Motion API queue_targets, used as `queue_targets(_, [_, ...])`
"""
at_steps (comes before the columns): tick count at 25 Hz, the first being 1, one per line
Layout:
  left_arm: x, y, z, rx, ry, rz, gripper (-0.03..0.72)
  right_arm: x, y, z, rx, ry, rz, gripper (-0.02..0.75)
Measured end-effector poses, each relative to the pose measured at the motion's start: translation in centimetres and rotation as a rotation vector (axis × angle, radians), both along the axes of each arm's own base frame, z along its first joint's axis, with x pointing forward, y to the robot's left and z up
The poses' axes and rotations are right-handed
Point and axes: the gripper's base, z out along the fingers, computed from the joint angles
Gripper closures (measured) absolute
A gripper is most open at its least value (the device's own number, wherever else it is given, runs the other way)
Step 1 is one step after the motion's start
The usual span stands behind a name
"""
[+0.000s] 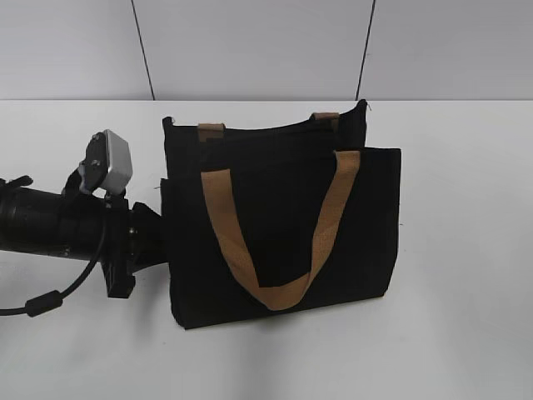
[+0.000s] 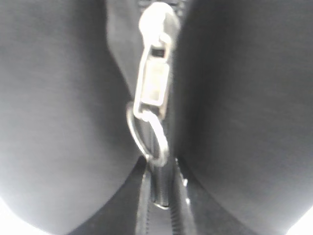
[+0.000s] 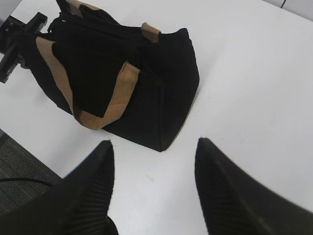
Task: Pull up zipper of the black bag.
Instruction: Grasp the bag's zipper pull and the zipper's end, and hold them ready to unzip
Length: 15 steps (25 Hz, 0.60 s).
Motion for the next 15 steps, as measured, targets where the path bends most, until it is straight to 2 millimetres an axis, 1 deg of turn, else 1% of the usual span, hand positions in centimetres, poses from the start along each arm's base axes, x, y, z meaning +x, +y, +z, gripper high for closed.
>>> queue_targets(1, [0.0,0.0,0.0,-0.002,0.0,-0.001,0.626,0.0,0.0,0.0,0.001,0.0,0.0,0.325])
queue_targets(4, [0.0,0.0,0.1,0.003,-0.003,0.001,0.625,0.0,0.0,0.0,0.002,-0.004,0.007,0.325])
queue_targets(6, [0.1,0.2,0.6,0.027,-0.023,0.021,0.625,0.0,0.2,0.1,0.008,-0.013,0.023,0.325])
queue_targets(9, [0.3,0.6,2.5,0.063,-0.078,0.072,0.625,-0.1,0.5,0.3,0.046,-0.021,0.043,0.325])
queue_targets(12, [0.2,1.1,5.0,0.076,-0.134,0.143,0.625,-0.1,0.8,0.6,0.087,-0.033,0.059,0.325])
queue_targets(15, [-0.1,1.7,6.9,0.099,-0.166,0.203,0.626,-0.1,1.1,0.9,0.117,-0.057,0.08,0.325])
